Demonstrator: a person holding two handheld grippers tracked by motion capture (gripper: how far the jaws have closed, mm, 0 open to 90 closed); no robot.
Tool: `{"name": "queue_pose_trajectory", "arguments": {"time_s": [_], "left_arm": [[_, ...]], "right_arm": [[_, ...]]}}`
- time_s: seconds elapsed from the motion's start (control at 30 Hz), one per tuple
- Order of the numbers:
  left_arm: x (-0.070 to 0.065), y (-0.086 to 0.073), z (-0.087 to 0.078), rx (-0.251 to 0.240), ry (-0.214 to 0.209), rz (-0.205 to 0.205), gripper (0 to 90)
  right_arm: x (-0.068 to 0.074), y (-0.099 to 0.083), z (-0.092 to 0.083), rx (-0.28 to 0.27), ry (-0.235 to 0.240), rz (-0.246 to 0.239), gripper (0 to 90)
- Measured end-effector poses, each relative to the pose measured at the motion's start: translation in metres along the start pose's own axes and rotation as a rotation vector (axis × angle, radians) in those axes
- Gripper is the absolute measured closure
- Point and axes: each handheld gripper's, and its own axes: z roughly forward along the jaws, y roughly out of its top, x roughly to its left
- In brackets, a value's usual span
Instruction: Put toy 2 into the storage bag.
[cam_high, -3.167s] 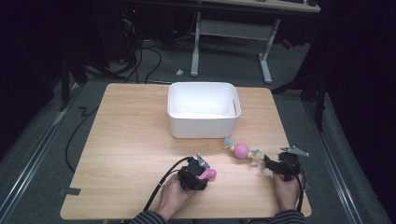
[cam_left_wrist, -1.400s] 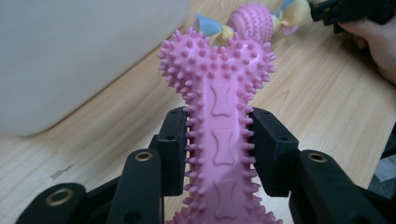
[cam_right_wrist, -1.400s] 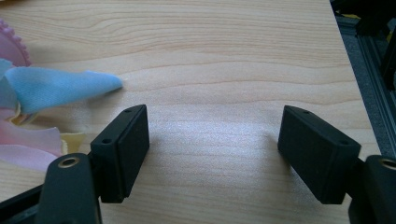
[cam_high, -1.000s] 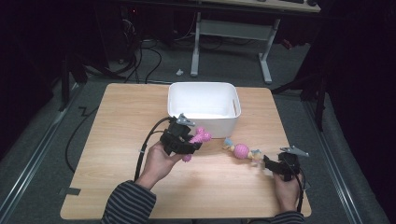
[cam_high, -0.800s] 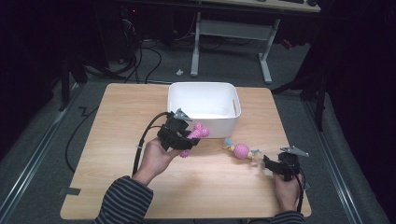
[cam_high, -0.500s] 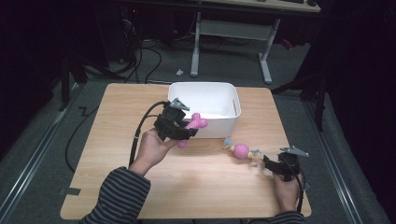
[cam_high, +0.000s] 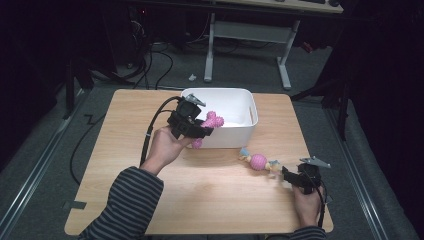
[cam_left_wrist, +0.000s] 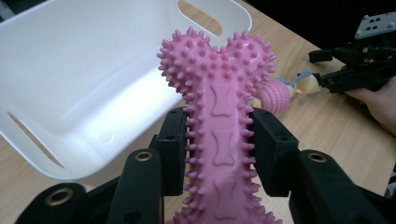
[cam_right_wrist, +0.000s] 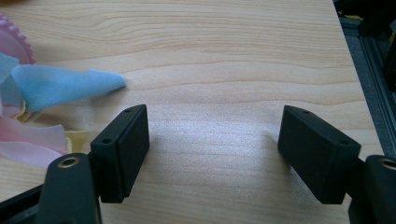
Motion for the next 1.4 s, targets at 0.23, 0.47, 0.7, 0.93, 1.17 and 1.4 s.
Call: {"name": "queue_pose_trajectory", "arguments": {"time_s": [0.23,0.47,0.7,0.93,1.17,1.4], "left_arm": [[0.004,0.016,0.0,0.002,0.005,0.021,59.0],[0.012,0.028,0.006,0.002,-0.005,0.012,59.1],[0.016,0.038,0.011,-0.013,-0.007,0.014,59.0],[0.026,0.042,0.025,0.01,0.014,0.007,59.0],[0.034,0.042,0.04,0.017,0.021,0.002,58.9],[0.037,0.042,0.052,0.041,0.044,-0.001,58.8]], "right_arm": [[0.0,0.0,0.0,0.0,0.001,-0.002,25.1],[0.0,0.0,0.0,0.0,0.0,-0.002,25.1],[0.0,0.0,0.0,0.0,-0.001,-0.001,25.1],[0.0,0.0,0.0,0.0,-0.001,-0.001,25.1],[0.0,0.0,0.0,0.0,-0.001,-0.001,25.1],[0.0,0.0,0.0,0.0,-0.001,-0.001,25.1]]}}
